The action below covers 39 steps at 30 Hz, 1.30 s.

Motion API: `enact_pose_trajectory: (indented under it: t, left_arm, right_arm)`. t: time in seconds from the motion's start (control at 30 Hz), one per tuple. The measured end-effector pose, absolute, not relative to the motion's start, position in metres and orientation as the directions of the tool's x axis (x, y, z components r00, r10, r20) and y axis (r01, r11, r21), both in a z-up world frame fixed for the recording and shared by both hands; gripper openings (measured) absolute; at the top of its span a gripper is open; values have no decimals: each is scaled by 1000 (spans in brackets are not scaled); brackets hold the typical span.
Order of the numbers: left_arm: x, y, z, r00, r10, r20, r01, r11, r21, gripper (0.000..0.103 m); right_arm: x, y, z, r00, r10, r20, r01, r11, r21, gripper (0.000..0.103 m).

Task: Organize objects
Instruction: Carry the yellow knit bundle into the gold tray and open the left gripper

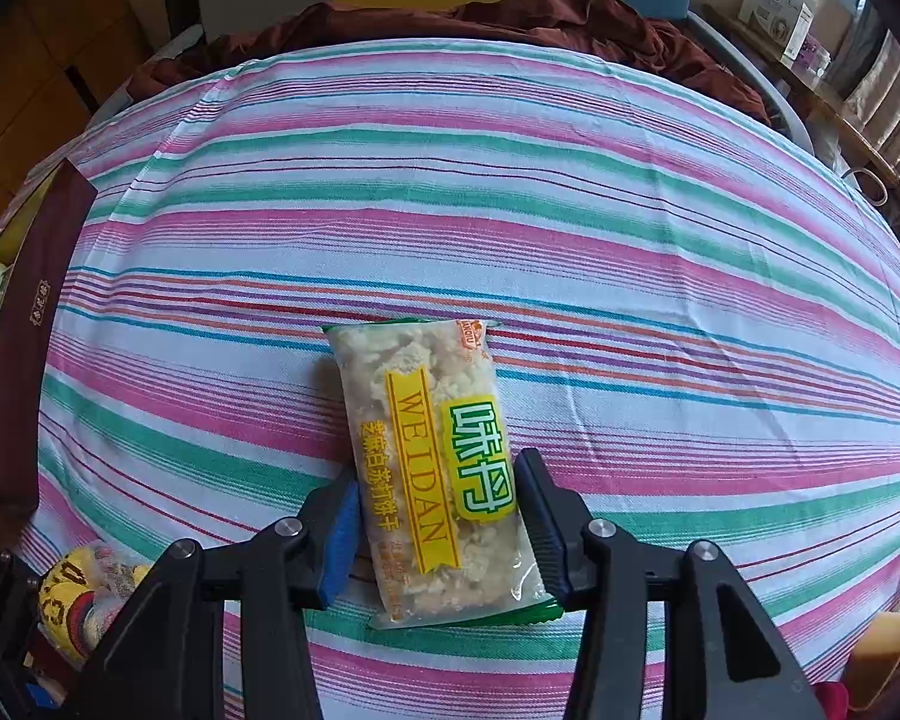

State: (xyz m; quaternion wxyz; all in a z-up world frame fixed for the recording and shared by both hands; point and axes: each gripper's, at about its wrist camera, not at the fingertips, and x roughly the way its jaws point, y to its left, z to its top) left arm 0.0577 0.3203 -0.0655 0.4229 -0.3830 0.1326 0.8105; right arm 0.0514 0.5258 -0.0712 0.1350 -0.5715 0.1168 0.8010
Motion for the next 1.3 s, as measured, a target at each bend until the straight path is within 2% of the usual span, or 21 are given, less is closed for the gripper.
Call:
enact_pose_trajectory:
  t: [0.57,0.93,1.13,1.3]
  left_arm:
    - [58,315,-61,-361,578,-732,-783,-614,-98,42]
    - [45,278,-24,-413,596,-688,-730,-669,-141,41]
    - [16,227,6,-481,588,-651,-644,-740,-194,41]
    - [-40,175,8,-510,532,-676,-500,-823,-271,41]
  right_arm:
    - [57,536,-71,-322,111,-940,-326,-945,0,49]
    - [34,536,-86,-328,125,-936,-317,-948,-16,49]
    - [31,535,-87,-327,137,-935,-315,-949,-29,49]
    - [30,526,-85,-325,149,-934,-311,-949,-43,49]
